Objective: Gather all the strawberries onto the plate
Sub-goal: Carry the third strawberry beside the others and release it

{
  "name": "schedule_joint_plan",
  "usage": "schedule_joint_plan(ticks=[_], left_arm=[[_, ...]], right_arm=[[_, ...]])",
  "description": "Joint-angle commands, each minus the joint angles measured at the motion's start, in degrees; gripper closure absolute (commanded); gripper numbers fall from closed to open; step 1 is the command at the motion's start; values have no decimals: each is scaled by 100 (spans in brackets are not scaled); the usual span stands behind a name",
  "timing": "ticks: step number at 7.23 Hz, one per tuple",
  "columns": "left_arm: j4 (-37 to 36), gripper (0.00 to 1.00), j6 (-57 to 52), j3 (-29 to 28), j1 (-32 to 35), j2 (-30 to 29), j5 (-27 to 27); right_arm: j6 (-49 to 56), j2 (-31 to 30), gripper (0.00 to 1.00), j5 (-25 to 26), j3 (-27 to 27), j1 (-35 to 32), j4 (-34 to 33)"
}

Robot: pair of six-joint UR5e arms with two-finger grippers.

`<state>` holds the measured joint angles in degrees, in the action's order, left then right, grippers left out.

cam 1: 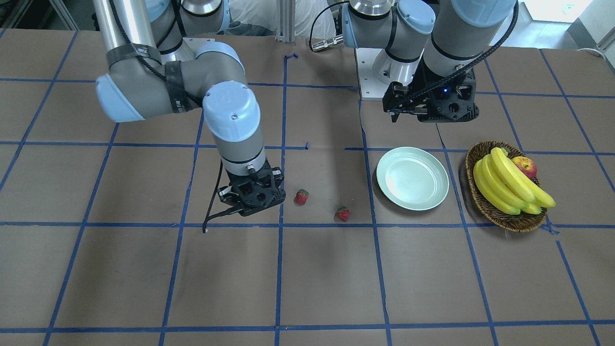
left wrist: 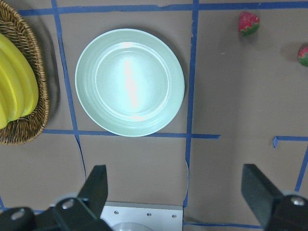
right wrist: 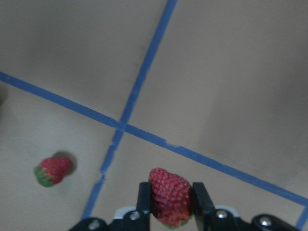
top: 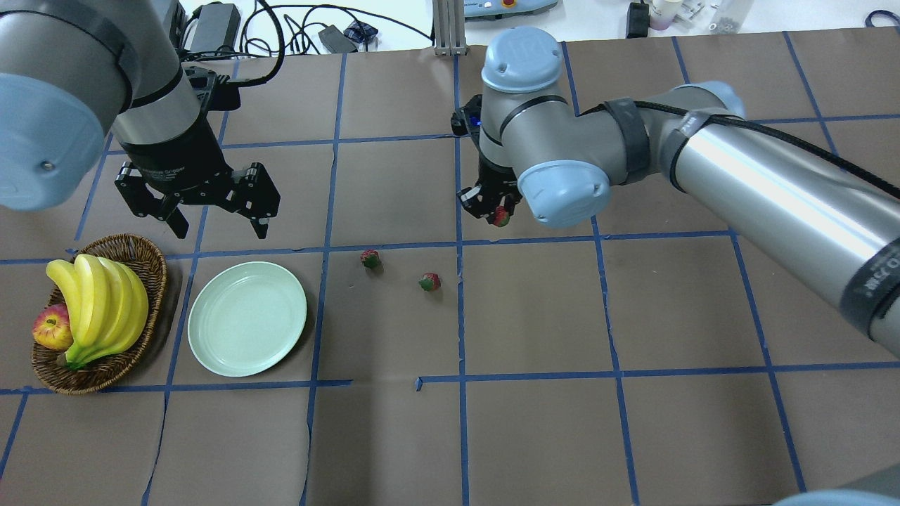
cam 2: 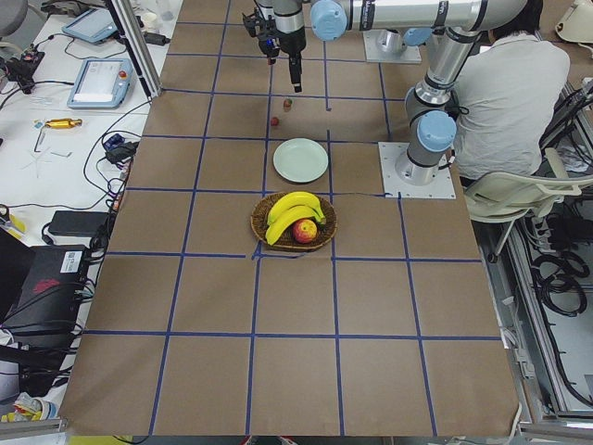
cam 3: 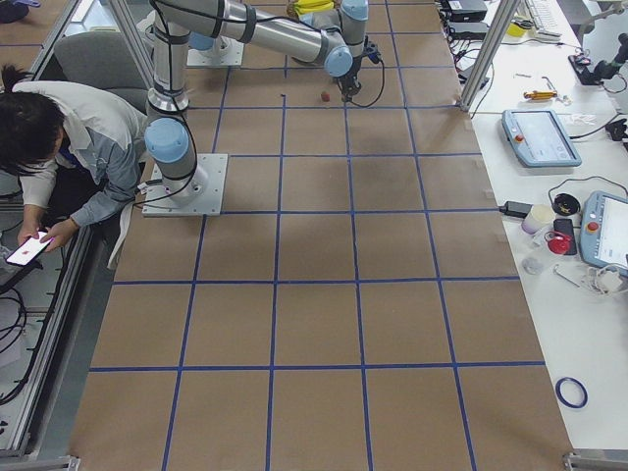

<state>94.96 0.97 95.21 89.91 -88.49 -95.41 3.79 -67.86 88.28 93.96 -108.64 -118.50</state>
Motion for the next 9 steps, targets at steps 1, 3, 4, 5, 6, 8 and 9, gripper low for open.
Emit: schedule_joint_plan(ticks=[1,3,4,5,6,8,9], left_arm=[[-3,0,-9,-20,0,8,5],[-21,0,0,-38,0,8,5],[-21,0,0,-38,0,8,14],[-21,0,0,-55,0,8,5],[-21,0,0,-47,0,8,5],[-21,0,0,-38,0,8,5],[-21,0,0,-38,0,8,5]], right_arm=[[-930,516,100,-126,-552,-674,-24],[-1161,878,100,-477,-887,-965,-94],[-1188,914,100,-557,-906,-1001,-164],[-1153,1010,100,-645,-871,-1080,-182],[-1118,1089,100,-646,-836,-1080,-182],[-1065,1134,100,-602,-731,-1080,-165],[-1056,1134,91,-602,-652,-1080,-173]])
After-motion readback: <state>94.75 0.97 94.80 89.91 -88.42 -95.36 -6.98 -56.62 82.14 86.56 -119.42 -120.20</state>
